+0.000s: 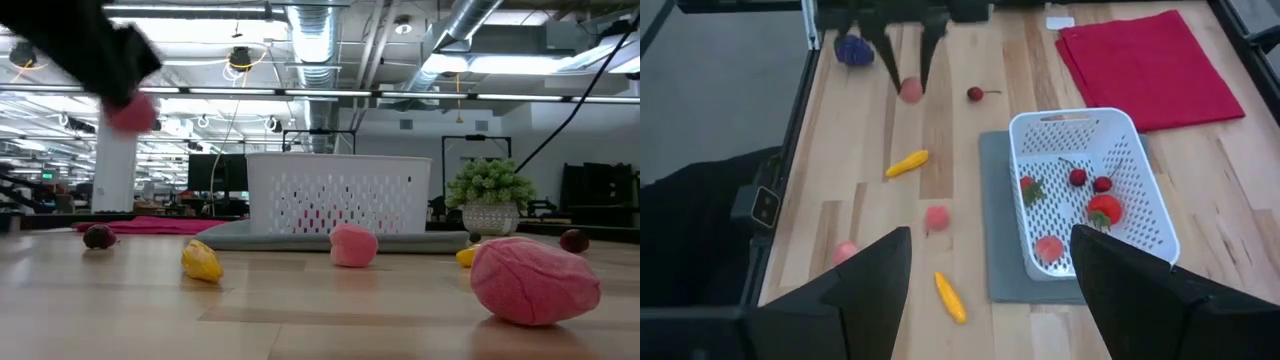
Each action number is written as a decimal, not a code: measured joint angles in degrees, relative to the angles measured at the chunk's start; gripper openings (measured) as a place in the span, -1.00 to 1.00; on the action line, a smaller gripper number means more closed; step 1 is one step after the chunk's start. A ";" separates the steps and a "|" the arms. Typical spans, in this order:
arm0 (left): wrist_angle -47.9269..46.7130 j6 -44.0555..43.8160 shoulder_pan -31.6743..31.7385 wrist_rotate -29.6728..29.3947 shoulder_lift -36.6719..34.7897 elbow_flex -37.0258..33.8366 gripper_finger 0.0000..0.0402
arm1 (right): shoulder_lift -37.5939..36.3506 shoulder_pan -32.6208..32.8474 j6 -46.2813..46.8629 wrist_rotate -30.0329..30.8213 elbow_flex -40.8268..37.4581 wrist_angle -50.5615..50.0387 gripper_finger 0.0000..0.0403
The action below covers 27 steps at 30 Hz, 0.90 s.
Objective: Pick and placing Produce into tupperware
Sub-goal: Put the top left peach into the white basket
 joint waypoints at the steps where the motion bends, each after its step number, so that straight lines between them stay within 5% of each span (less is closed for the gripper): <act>1: -0.10 1.53 0.34 -1.39 -1.77 0.00 -0.45 | 0.02 0.00 -0.02 0.07 0.00 0.05 0.47; 11: 5.35 17.82 12.09 -2.00 -20.15 0.00 -0.46 | 0.00 0.00 -0.89 0.15 0.00 0.90 0.47; 19: 12.59 24.44 28.71 13.14 -25.01 0.07 -0.46 | 0.00 -0.07 -2.94 0.39 0.00 2.38 0.47; 27: 13.59 22.18 40.54 27.00 -17.84 0.07 -0.46 | 0.02 -0.11 -3.54 0.41 0.00 2.71 0.47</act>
